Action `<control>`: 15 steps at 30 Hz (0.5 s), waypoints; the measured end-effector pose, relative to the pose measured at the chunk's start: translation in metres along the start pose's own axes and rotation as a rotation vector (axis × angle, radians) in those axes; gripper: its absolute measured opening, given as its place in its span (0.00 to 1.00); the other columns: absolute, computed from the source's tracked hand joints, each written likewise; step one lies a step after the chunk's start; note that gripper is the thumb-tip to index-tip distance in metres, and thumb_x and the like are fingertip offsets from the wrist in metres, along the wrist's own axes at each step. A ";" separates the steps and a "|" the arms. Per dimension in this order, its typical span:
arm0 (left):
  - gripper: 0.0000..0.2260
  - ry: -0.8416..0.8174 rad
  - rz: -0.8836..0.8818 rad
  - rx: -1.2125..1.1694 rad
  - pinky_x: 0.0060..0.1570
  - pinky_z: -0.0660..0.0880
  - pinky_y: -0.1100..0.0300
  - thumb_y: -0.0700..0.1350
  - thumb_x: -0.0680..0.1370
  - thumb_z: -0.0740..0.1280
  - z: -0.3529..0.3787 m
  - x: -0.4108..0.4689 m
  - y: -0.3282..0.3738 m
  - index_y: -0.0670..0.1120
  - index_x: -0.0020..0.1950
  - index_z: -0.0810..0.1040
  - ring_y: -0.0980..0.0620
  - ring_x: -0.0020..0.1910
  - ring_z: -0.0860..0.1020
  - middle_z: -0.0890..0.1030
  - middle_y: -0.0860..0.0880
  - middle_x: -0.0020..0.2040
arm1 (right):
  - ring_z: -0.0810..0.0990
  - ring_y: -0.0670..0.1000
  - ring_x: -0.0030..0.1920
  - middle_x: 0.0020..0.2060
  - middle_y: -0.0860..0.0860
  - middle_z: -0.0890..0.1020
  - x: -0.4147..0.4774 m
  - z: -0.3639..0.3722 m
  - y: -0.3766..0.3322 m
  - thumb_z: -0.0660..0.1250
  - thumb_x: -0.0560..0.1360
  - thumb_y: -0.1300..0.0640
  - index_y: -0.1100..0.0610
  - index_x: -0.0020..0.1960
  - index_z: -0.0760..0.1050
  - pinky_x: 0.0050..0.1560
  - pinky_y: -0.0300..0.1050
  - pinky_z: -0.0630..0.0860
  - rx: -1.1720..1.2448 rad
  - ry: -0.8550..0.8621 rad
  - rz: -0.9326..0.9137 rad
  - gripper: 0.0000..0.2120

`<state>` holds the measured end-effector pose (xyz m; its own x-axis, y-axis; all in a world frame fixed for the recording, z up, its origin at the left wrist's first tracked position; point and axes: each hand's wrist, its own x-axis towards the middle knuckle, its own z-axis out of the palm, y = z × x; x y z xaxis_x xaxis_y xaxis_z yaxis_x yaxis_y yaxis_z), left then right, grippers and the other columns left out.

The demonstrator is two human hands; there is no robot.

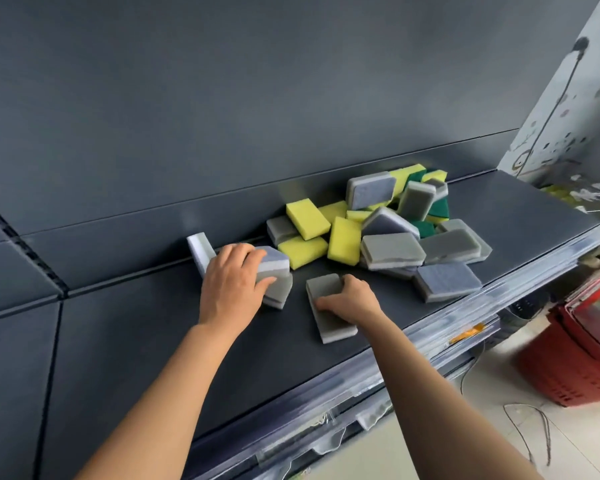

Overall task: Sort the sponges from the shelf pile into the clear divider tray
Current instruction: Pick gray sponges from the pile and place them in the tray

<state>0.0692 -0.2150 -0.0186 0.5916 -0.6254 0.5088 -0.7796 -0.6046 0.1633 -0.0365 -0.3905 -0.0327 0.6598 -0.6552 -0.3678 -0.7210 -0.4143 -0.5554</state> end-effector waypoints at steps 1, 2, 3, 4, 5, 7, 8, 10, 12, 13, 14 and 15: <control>0.18 0.014 -0.020 -0.023 0.47 0.75 0.49 0.48 0.69 0.74 -0.002 -0.003 0.003 0.42 0.54 0.77 0.43 0.49 0.76 0.78 0.45 0.50 | 0.71 0.56 0.60 0.60 0.55 0.70 -0.001 0.000 0.000 0.73 0.64 0.47 0.55 0.66 0.65 0.56 0.49 0.73 0.018 -0.011 -0.015 0.34; 0.18 0.031 -0.039 -0.049 0.49 0.75 0.49 0.49 0.71 0.71 -0.004 -0.007 0.005 0.41 0.55 0.77 0.43 0.49 0.76 0.78 0.45 0.50 | 0.72 0.55 0.58 0.60 0.55 0.69 -0.001 0.001 -0.001 0.74 0.64 0.49 0.54 0.65 0.65 0.55 0.49 0.74 0.052 -0.014 -0.034 0.34; 0.18 0.049 -0.056 -0.079 0.50 0.75 0.50 0.51 0.73 0.68 -0.006 -0.011 0.006 0.41 0.56 0.77 0.44 0.50 0.76 0.78 0.45 0.51 | 0.72 0.54 0.55 0.59 0.54 0.69 -0.003 0.001 -0.001 0.74 0.64 0.51 0.54 0.64 0.65 0.53 0.49 0.74 0.102 -0.011 -0.058 0.33; 0.18 0.062 -0.075 -0.112 0.51 0.74 0.52 0.53 0.74 0.65 -0.009 -0.015 0.008 0.41 0.57 0.76 0.45 0.50 0.76 0.78 0.45 0.51 | 0.73 0.54 0.53 0.58 0.54 0.70 -0.004 0.001 -0.002 0.74 0.64 0.54 0.54 0.63 0.65 0.52 0.49 0.74 0.157 0.005 -0.090 0.32; 0.19 0.078 -0.101 -0.141 0.52 0.73 0.54 0.54 0.75 0.63 -0.012 -0.019 0.009 0.41 0.58 0.76 0.46 0.51 0.75 0.78 0.46 0.52 | 0.73 0.54 0.53 0.58 0.53 0.71 -0.005 0.002 -0.002 0.74 0.64 0.56 0.54 0.64 0.65 0.51 0.48 0.74 0.205 0.026 -0.136 0.31; 0.21 0.117 -0.163 -0.192 0.51 0.71 0.58 0.56 0.76 0.59 -0.020 -0.026 0.012 0.42 0.60 0.75 0.47 0.52 0.74 0.78 0.46 0.52 | 0.74 0.54 0.54 0.58 0.52 0.74 -0.010 0.003 -0.002 0.73 0.66 0.58 0.51 0.68 0.63 0.53 0.47 0.73 0.297 0.058 -0.249 0.34; 0.21 0.144 -0.189 -0.219 0.50 0.69 0.59 0.56 0.76 0.59 -0.024 -0.030 0.012 0.42 0.61 0.75 0.48 0.51 0.74 0.78 0.47 0.52 | 0.74 0.53 0.55 0.58 0.51 0.74 -0.013 0.005 -0.003 0.72 0.67 0.58 0.49 0.70 0.62 0.54 0.47 0.73 0.345 0.074 -0.306 0.34; 0.19 0.205 -0.246 -0.279 0.46 0.68 0.63 0.52 0.77 0.62 -0.034 -0.039 0.014 0.42 0.63 0.74 0.49 0.47 0.74 0.77 0.47 0.52 | 0.75 0.52 0.55 0.57 0.50 0.75 -0.021 0.007 -0.005 0.72 0.69 0.57 0.46 0.69 0.65 0.55 0.47 0.73 0.427 0.133 -0.404 0.31; 0.16 0.259 -0.333 -0.364 0.42 0.67 0.70 0.46 0.77 0.65 -0.044 -0.048 0.015 0.43 0.64 0.74 0.54 0.41 0.72 0.76 0.50 0.51 | 0.76 0.51 0.52 0.55 0.50 0.78 -0.030 0.009 -0.010 0.72 0.71 0.55 0.46 0.65 0.69 0.52 0.46 0.74 0.508 0.173 -0.456 0.25; 0.16 0.282 -0.380 -0.408 0.41 0.67 0.72 0.44 0.77 0.66 -0.049 -0.054 0.015 0.44 0.65 0.73 0.58 0.39 0.71 0.75 0.51 0.50 | 0.77 0.50 0.49 0.53 0.49 0.78 -0.035 0.011 -0.014 0.71 0.71 0.54 0.46 0.63 0.70 0.50 0.46 0.75 0.545 0.182 -0.478 0.22; 0.16 0.299 -0.430 -0.447 0.41 0.66 0.74 0.43 0.78 0.65 -0.053 -0.058 0.015 0.45 0.66 0.73 0.59 0.39 0.70 0.74 0.52 0.49 | 0.77 0.50 0.48 0.51 0.49 0.79 -0.040 0.012 -0.018 0.70 0.72 0.54 0.46 0.62 0.71 0.49 0.46 0.75 0.574 0.190 -0.502 0.19; 0.16 0.309 -0.481 -0.473 0.41 0.66 0.74 0.42 0.78 0.64 -0.057 -0.064 0.013 0.46 0.66 0.73 0.60 0.39 0.70 0.74 0.53 0.48 | 0.78 0.50 0.47 0.49 0.48 0.79 -0.045 0.014 -0.022 0.70 0.73 0.53 0.46 0.61 0.72 0.48 0.46 0.76 0.596 0.188 -0.532 0.18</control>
<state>0.0091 -0.1548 -0.0014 0.8598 -0.1351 0.4924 -0.4951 -0.4562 0.7394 -0.0472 -0.3428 -0.0142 0.7971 -0.5826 0.1588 -0.0529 -0.3294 -0.9427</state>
